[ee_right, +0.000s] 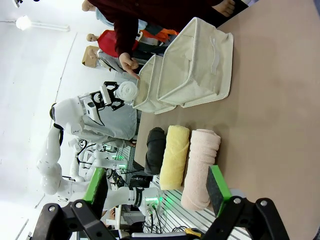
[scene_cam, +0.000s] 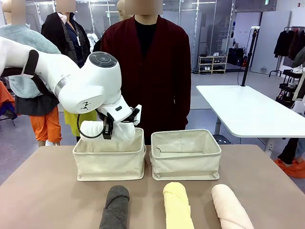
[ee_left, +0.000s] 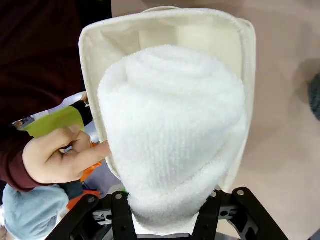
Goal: Divide the towels into two baskets.
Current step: Pick up one hotel-folded towel and place it in the Fabric basket indicated by the person.
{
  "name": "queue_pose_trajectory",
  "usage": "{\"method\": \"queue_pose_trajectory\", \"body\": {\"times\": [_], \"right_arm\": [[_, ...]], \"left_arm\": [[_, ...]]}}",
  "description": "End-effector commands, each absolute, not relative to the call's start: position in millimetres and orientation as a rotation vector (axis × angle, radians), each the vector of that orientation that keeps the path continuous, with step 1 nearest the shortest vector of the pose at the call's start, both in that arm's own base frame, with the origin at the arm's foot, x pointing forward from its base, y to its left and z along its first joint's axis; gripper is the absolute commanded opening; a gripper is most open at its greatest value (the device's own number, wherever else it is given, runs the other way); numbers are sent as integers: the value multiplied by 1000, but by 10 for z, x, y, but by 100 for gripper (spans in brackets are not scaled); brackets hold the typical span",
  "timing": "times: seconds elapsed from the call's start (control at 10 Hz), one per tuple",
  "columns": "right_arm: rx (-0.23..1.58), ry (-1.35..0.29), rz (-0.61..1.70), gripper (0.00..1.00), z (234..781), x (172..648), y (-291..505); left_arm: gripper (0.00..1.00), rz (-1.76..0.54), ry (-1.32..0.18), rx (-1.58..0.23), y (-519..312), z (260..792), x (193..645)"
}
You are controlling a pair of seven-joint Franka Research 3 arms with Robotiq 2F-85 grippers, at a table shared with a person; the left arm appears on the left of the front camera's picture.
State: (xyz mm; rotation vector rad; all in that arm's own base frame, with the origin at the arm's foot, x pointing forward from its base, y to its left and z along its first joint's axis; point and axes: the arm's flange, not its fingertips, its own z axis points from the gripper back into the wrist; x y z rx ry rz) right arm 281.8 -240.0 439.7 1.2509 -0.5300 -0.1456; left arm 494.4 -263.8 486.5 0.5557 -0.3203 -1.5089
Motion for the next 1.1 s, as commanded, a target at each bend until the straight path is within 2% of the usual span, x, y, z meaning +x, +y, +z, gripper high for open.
{"method": "queue_pose_trajectory", "body": {"times": [0.0,0.1,0.4,0.6,0.7,1.0], "right_arm": [[1252,-534,-135,100,4420,2788,-2401],[1252,-534,-135,100,4420,2788,-2401],[1252,-534,-135,100,4420,2788,-2401],[1252,-534,-135,100,4420,2788,-2401],[1252,-534,-135,100,4420,2788,-2401],[1252,-534,-135,100,4420,2788,-2401]], "left_arm": [[89,-1481,-300,637,-2645,4875,5142],[100,-1478,-309,626,-2654,4845,5168],[100,-1421,-284,632,-2609,4701,5154],[100,-1344,-249,629,-2493,4472,4937],[100,-1438,-297,594,-2586,4691,5167],[100,-1438,-297,594,-2586,4691,5167]]}}
